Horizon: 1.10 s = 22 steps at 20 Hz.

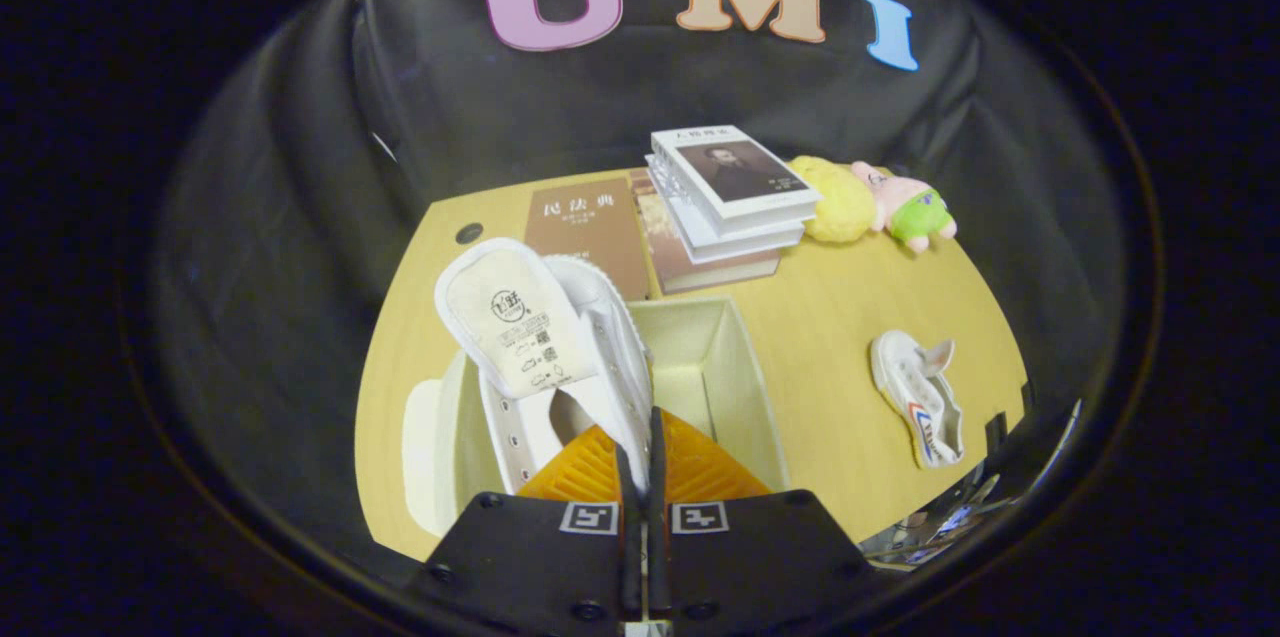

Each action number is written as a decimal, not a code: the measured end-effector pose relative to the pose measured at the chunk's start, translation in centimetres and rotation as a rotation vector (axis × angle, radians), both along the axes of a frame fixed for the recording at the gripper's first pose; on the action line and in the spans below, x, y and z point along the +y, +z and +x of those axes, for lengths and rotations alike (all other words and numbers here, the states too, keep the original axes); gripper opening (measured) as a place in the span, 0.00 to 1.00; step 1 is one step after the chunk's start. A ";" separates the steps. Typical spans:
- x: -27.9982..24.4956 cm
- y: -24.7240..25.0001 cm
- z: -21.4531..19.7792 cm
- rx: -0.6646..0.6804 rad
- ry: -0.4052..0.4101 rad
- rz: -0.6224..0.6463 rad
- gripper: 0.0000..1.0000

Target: Open the storage box then place both shoes into the box .Put the left shoe in first, then the right shoe, with the right side of both shoes facing outward in a uniform manner.

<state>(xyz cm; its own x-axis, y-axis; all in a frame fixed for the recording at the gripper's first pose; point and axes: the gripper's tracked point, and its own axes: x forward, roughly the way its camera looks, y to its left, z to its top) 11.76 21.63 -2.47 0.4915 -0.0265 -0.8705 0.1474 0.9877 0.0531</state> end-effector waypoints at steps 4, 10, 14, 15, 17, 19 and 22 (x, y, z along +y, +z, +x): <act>0.3 -4.1 -2.0 0.100 -0.047 -0.034 0.05; 3.5 -9.4 -3.3 0.244 -0.065 0.038 0.06; 5.4 -11.6 -3.8 0.297 0.011 0.032 0.14; 5.1 -11.6 -3.8 0.297 0.020 0.021 0.24; 5.4 -10.8 -3.7 0.279 0.017 0.046 0.44; 4.7 -9.0 -3.4 0.240 -0.006 0.074 0.63; 3.7 -5.9 -3.5 0.174 -0.029 0.144 0.93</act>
<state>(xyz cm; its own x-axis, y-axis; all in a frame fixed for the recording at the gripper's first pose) 8.28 25.32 -8.41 0.3345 0.0922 -0.9379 0.1952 0.9668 0.1647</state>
